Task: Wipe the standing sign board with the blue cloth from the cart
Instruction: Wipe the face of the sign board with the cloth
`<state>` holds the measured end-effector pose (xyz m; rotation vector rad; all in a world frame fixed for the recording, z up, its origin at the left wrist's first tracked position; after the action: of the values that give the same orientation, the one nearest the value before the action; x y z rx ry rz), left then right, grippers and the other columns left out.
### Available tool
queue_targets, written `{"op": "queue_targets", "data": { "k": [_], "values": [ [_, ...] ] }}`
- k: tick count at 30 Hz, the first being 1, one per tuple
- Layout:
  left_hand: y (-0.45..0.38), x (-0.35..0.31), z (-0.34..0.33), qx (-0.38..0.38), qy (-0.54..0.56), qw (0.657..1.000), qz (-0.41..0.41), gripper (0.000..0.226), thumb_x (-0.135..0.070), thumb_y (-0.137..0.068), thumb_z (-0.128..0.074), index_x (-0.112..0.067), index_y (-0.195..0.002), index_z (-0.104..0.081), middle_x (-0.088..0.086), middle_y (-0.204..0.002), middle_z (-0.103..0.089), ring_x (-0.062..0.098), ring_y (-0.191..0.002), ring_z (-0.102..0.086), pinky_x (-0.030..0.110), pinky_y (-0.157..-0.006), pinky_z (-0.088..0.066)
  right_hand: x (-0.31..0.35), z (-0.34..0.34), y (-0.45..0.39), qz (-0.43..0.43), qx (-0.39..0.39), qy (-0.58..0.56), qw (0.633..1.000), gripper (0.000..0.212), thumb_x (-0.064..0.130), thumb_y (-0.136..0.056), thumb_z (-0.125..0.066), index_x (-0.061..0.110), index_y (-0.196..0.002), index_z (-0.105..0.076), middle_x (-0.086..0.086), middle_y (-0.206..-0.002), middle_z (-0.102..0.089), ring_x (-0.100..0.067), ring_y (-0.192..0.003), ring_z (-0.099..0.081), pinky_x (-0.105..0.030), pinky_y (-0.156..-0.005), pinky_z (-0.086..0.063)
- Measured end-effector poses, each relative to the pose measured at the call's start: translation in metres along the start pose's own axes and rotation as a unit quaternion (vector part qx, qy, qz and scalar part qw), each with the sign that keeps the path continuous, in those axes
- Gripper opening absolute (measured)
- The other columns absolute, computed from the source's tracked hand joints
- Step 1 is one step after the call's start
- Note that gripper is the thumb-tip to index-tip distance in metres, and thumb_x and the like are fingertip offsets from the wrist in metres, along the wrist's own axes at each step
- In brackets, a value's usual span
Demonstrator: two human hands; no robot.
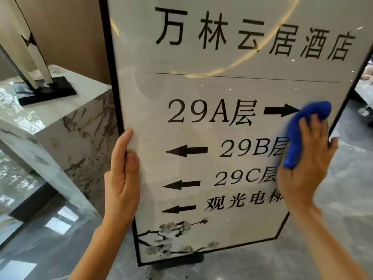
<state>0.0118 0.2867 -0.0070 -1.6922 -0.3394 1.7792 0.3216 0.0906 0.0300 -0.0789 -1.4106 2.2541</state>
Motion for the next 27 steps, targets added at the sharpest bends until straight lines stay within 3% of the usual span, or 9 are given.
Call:
{"op": "queue_targets", "data": {
  "k": [3, 7, 10, 13, 16, 19, 21, 24, 27],
  "values": [
    [0.014, 0.008, 0.001, -0.005, 0.018, 1.0, 0.021, 0.036, -0.042, -0.109, -0.033, -0.055, -0.143, -0.036, -0.054, -0.106, -0.051, -0.033, -0.087, -0.048, -0.009, -0.074, -0.034, 0.006, -0.003, 0.003, -0.023, -0.016, -0.077, 0.997, 0.062, 0.012, -0.098, -0.043, 0.028, -0.157, -0.03, -0.002, -0.166, -0.028, -0.025, -0.156, -0.016, -0.059, -0.125, -0.004],
    [0.012, 0.004, 0.0, -0.011, 0.027, 1.0, 0.011, 0.037, -0.038, -0.109, -0.032, -0.05, -0.144, -0.038, -0.053, -0.109, -0.051, -0.033, -0.094, -0.047, -0.011, -0.079, -0.032, 0.046, -0.011, 0.015, -0.06, -0.044, -0.146, 0.987, 0.063, 0.002, -0.1, -0.044, 0.023, -0.157, -0.028, -0.012, -0.163, -0.033, -0.032, -0.155, -0.017, -0.068, -0.121, -0.008],
    [0.014, 0.006, -0.001, -0.013, 0.03, 0.999, -0.001, 0.039, -0.033, -0.11, -0.032, -0.049, -0.145, -0.037, -0.052, -0.11, -0.051, -0.033, -0.096, -0.047, -0.011, -0.081, -0.031, 0.101, -0.023, 0.039, -0.045, -0.05, -0.143, 0.987, 0.048, 0.016, -0.107, -0.042, 0.015, -0.154, -0.033, -0.011, -0.161, -0.034, -0.035, -0.154, -0.02, -0.068, -0.121, -0.008],
    [0.016, 0.01, 0.001, -0.012, 0.025, 1.0, 0.001, 0.045, -0.022, -0.11, -0.033, -0.051, -0.144, -0.036, -0.049, -0.118, -0.051, -0.03, -0.099, -0.048, -0.008, -0.082, -0.035, 0.167, -0.037, 0.082, 0.059, 0.015, -0.132, 0.989, 0.053, 0.03, -0.108, -0.041, 0.022, -0.158, -0.026, 0.006, -0.167, -0.02, -0.028, -0.155, -0.015, -0.066, -0.121, -0.003],
    [0.017, 0.011, 0.003, -0.006, 0.028, 1.0, 0.012, 0.045, -0.023, -0.11, -0.033, -0.055, -0.142, -0.035, -0.048, -0.125, -0.05, -0.03, -0.103, -0.049, -0.006, -0.083, -0.038, 0.197, -0.047, 0.138, 0.232, 0.117, -0.088, 0.962, 0.067, 0.028, -0.099, -0.052, 0.024, -0.159, -0.024, 0.008, -0.169, -0.01, -0.024, -0.156, -0.013, -0.064, -0.122, -0.001],
    [0.016, 0.009, 0.003, -0.004, 0.042, 0.999, 0.031, 0.037, -0.041, -0.108, -0.035, -0.061, -0.139, -0.036, -0.044, -0.134, -0.048, -0.023, -0.112, -0.05, -0.001, -0.088, -0.04, 0.191, -0.049, 0.178, 0.353, 0.157, -0.061, 0.92, 0.056, 0.027, -0.102, -0.052, 0.025, -0.155, -0.035, 0.007, -0.165, -0.021, -0.019, -0.154, -0.022, -0.058, -0.125, -0.008],
    [0.016, 0.007, 0.003, -0.005, 0.029, 0.999, 0.032, 0.041, -0.034, -0.109, -0.035, -0.062, -0.138, -0.036, -0.047, -0.131, -0.048, -0.025, -0.111, -0.049, -0.003, -0.087, -0.039, 0.182, -0.048, 0.188, 0.416, 0.176, -0.062, 0.89, 0.056, 0.025, -0.101, -0.056, 0.027, -0.154, -0.039, 0.008, -0.161, -0.031, -0.016, -0.152, -0.027, -0.052, -0.126, -0.012],
    [0.016, 0.006, 0.002, 0.008, 0.022, 0.999, 0.038, 0.047, -0.027, -0.108, -0.033, -0.063, -0.138, -0.036, -0.052, -0.114, -0.053, -0.03, -0.095, -0.051, -0.005, -0.079, -0.041, 0.153, -0.043, 0.171, 0.46, 0.193, -0.07, 0.864, 0.061, 0.019, -0.103, -0.054, 0.026, -0.158, -0.029, 0.01, -0.16, -0.032, -0.012, -0.153, -0.025, -0.046, -0.127, -0.01],
    [0.014, 0.002, 0.001, 0.007, 0.025, 0.998, 0.05, 0.042, -0.034, -0.108, -0.034, -0.064, -0.138, -0.036, -0.053, -0.106, -0.054, -0.03, -0.088, -0.051, -0.006, -0.075, -0.04, 0.11, -0.031, 0.127, 0.434, 0.163, -0.053, 0.884, 0.071, 0.022, -0.099, -0.062, 0.027, -0.159, -0.025, 0.012, -0.163, -0.031, -0.011, -0.152, -0.026, -0.046, -0.127, -0.01]
  ]
}}
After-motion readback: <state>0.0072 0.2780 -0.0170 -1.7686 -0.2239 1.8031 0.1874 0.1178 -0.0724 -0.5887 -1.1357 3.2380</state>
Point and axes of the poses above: each hand's wrist, its own y-axis away from the middle knuckle, its own z-axis out of the back of the hand, x = y × z, the point moved 4 cm from there along -y, towards the middle knuckle
